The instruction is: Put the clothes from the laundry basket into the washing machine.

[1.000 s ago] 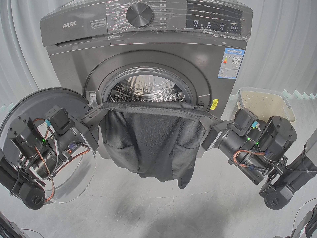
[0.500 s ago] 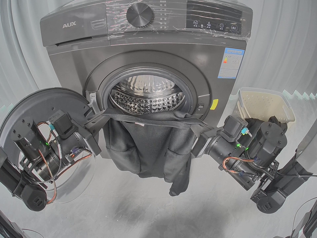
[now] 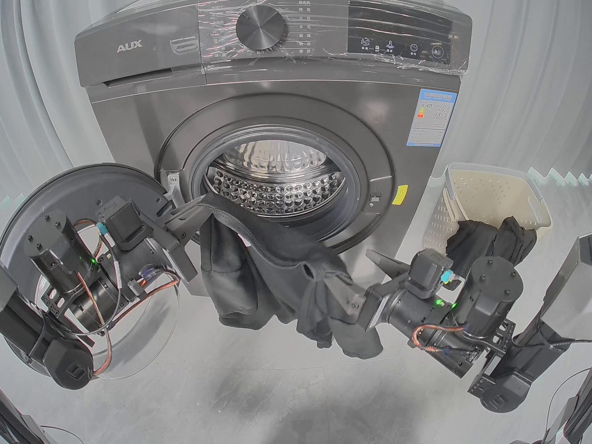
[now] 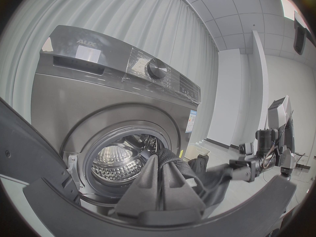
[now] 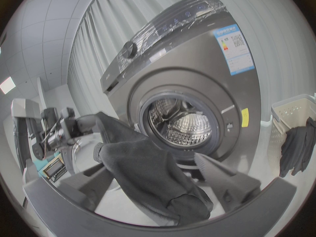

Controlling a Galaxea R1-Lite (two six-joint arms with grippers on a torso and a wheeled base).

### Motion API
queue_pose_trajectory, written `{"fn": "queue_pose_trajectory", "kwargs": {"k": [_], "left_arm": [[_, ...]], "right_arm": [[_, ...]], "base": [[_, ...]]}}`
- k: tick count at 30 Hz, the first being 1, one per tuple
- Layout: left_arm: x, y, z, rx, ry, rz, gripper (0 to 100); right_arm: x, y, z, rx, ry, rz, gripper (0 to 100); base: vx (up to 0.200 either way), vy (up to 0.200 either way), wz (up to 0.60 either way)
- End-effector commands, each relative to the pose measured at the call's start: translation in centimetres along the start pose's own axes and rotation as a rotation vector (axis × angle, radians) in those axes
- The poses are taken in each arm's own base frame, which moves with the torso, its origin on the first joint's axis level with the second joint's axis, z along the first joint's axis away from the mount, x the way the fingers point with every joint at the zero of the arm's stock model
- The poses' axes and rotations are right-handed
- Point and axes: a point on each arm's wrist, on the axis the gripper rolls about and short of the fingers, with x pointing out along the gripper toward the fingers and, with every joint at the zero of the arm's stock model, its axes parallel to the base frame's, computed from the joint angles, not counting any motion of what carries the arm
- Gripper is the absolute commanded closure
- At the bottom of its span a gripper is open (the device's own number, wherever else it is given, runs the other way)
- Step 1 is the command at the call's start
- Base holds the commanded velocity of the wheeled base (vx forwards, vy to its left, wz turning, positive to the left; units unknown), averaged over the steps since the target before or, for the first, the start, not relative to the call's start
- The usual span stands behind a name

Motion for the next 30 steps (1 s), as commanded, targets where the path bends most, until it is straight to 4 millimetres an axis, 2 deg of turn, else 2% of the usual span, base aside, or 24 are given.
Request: {"fn": "queue_pose_trajectory", "kwargs": {"k": [1, 9, 12, 16, 20, 25, 30], "left_arm": [[0.7, -0.3, -0.1, -0.004, -0.008, -0.017, 100], [1.4, -0.6, 0.2, -0.003, -0.028, -0.013, 100], [1.5, -0.5, 0.2, -0.001, -0.030, -0.013, 100], [1.5, -0.5, 0.2, -0.003, -0.030, -0.013, 100], [1.5, -0.7, 0.2, -0.003, -0.030, -0.021, 100], [1.7, -1.2, 0.2, -0.007, -0.033, -0.039, 100], [2.0, -1.3, 0.6, -0.003, -0.054, -0.046, 100]], "right_arm": [[-1.4, 0.4, -2.1, -0.015, 0.104, 0.017, 0], [-2.6, 0.3, -3.4, -0.033, 0.191, 0.073, 0], [-3.0, 0.0, -4.7, -0.041, 0.252, 0.073, 0], [-3.6, 0.3, -5.3, -0.049, 0.293, 0.100, 0], [-2.0, -0.1, -5.2, -0.045, 0.249, 0.082, 0], [0.7, -1.6, -5.3, -0.040, 0.199, 0.035, 0], [2.8, -2.3, -6.3, -0.038, 0.186, 0.045, 0]], "base": [[0.000, 0.000, 0.00], [0.000, 0.000, 0.00], [0.000, 0.000, 0.00], [0.000, 0.000, 0.00], [0.000, 0.000, 0.00], [0.000, 0.000, 0.00], [0.000, 0.000, 0.00]]}}
